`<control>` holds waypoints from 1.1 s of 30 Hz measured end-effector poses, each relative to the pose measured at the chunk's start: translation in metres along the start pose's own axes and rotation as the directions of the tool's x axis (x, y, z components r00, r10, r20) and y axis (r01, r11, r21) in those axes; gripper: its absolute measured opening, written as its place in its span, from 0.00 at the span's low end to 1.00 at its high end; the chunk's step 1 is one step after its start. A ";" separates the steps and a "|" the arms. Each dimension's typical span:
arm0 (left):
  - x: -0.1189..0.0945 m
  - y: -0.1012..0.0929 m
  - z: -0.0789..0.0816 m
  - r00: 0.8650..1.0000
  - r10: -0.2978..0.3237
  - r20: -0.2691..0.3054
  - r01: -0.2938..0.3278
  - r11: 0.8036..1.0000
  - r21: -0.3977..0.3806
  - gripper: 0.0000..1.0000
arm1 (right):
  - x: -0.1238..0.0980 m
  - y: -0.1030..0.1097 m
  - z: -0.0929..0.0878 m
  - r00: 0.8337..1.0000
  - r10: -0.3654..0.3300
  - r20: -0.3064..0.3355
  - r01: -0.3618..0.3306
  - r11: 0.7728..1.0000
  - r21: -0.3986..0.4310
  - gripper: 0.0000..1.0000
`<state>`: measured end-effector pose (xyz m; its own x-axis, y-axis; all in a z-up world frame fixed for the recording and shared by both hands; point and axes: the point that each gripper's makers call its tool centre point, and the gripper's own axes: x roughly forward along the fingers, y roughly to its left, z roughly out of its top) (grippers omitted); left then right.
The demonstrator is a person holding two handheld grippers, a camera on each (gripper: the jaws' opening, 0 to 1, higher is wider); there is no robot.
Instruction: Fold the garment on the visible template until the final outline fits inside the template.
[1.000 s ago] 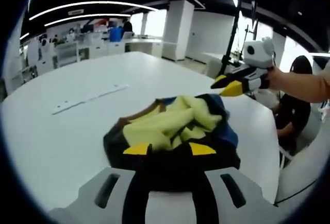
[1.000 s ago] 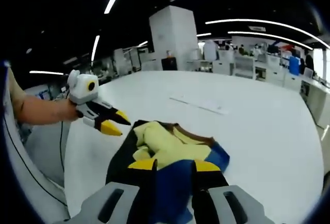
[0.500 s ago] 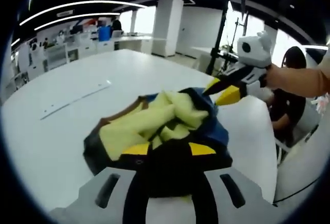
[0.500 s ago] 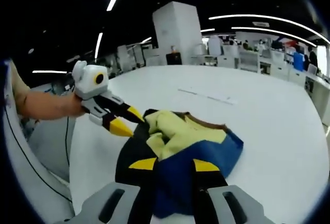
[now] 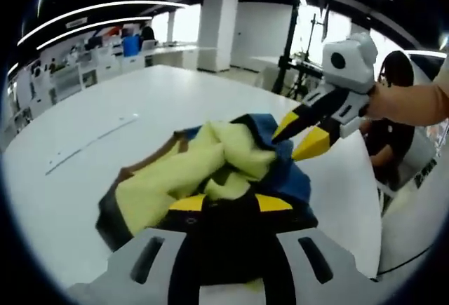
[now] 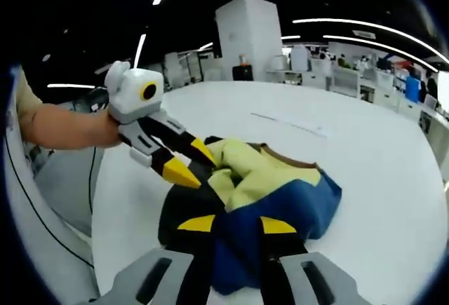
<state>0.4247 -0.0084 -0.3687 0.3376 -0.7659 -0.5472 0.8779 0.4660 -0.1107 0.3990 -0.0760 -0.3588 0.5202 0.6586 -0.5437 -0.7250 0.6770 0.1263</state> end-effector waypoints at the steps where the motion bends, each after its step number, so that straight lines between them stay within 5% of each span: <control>1: 0.001 0.000 -0.001 1.000 0.001 -0.004 -0.001 1.000 0.004 0.22 | 0.001 0.000 0.000 1.000 -0.003 -0.002 0.003 1.000 -0.009 0.18; 13: 0.009 -0.001 -0.005 0.999 0.000 -0.036 0.002 0.999 0.046 0.18 | 0.010 0.001 -0.008 0.998 -0.036 -0.054 0.026 0.983 -0.179 0.14; 33: 0.008 -0.007 -0.010 0.998 -0.013 -0.067 0.018 0.997 0.071 0.01 | 0.008 0.001 -0.009 0.997 -0.037 -0.063 0.021 0.973 -0.231 0.00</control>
<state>0.4176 -0.0133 -0.3807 0.3024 -0.7405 -0.6002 0.9056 0.4196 -0.0614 0.3982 -0.0725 -0.3705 0.5172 0.6111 -0.5993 -0.7984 0.5966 -0.0806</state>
